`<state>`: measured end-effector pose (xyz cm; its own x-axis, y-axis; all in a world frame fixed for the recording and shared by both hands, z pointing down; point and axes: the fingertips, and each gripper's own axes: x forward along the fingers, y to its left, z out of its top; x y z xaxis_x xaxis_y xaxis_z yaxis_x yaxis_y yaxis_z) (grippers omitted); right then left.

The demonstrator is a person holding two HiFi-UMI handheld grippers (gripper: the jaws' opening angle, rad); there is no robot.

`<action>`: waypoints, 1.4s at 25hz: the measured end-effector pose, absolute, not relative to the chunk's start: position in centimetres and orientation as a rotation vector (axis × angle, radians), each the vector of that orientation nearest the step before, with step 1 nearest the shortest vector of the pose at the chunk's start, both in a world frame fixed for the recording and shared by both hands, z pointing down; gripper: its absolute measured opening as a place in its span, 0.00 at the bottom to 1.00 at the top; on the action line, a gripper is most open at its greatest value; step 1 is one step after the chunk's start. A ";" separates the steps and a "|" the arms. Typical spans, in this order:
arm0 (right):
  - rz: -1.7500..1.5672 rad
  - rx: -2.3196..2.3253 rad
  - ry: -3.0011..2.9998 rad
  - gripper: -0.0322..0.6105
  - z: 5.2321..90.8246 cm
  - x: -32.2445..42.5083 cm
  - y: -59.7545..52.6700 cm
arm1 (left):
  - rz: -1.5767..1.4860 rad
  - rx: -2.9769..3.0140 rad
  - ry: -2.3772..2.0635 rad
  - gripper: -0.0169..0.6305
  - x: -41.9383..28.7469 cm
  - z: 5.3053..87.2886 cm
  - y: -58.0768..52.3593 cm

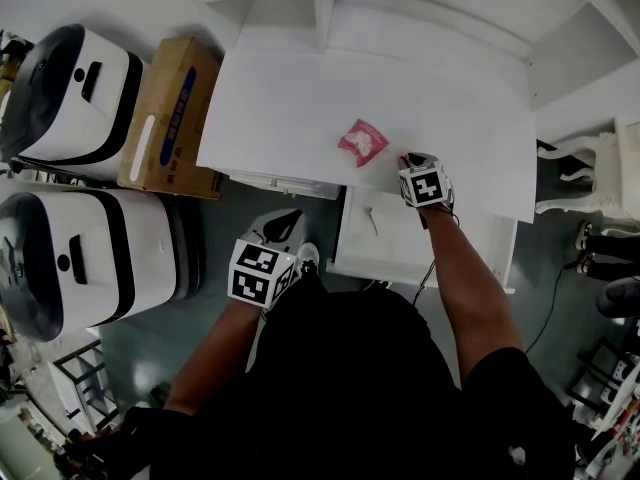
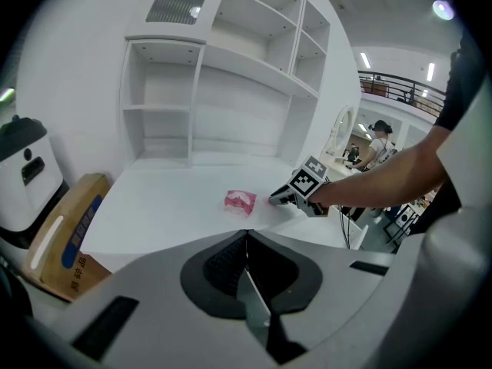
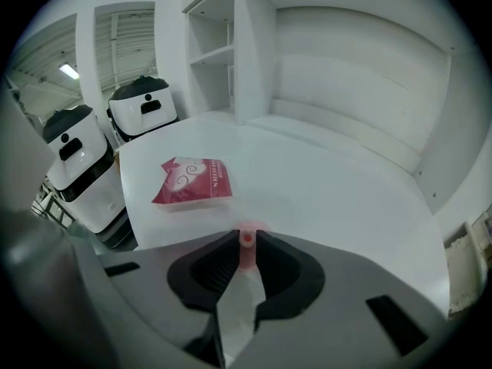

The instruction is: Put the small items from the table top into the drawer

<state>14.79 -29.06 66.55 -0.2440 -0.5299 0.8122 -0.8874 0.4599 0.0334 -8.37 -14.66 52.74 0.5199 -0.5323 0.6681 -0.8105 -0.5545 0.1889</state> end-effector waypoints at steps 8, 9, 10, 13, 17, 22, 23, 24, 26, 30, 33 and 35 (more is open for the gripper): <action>0.554 1.213 -1.964 0.15 64.5 14.2 -28.4 | 0.758 2.297 -1.075 0.04 -7.7 52.6 -14.8; 0.557 1.219 -1.975 0.15 64.1 14.1 -28.2 | 0.757 2.301 -1.071 0.04 -7.5 52.6 -14.9; 0.560 1.225 -1.987 0.15 63.8 14.0 -27.9 | 0.757 2.306 -1.066 0.04 -7.4 52.6 -14.9; 0.558 1.231 -2.019 0.15 62.6 13.6 -26.9 | 0.754 2.321 -1.053 0.04 -6.7 52.6 -15.0; 0.551 1.210 -2.063 0.15 61.2 12.9 -24.8 | 0.756 2.338 -1.032 0.04 -5.8 52.6 -15.3; 0.534 1.119 -2.087 0.15 61.2 12.1 -21.0 | 0.759 2.355 -1.009 0.04 -5.0 52.6 -15.3; 0.526 1.093 -2.085 0.15 61.6 11.9 -20.1 | 0.760 2.357 -1.008 0.04 -4.9 52.6 -15.3; 0.517 1.066 -2.080 0.15 62.0 11.8 -19.2 | 0.761 2.358 -1.008 0.04 -4.8 52.5 -15.4; 0.497 1.005 -2.064 0.15 63.3 11.7 -17.6 | 0.761 2.361 -1.010 0.04 -4.7 52.5 -15.4; 0.448 0.879 -2.007 0.15 66.8 11.7 -14.7 | 0.759 2.361 -1.012 0.04 -4.7 52.3 -15.2; 0.434 0.820 -1.966 0.15 69.6 11.8 -13.7 | 0.763 2.355 -1.018 0.04 -5.0 52.1 -14.8; 0.436 0.796 -1.938 0.15 71.6 12.0 -13.6 | 0.766 2.346 -1.028 0.04 -5.4 52.0 -14.6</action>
<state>11.99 -13.60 71.55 -0.3257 -0.3465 0.8797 -0.6897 0.7235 0.0296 -5.38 -14.64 51.97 0.5649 -0.5089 0.6496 -0.7679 -0.6125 0.1879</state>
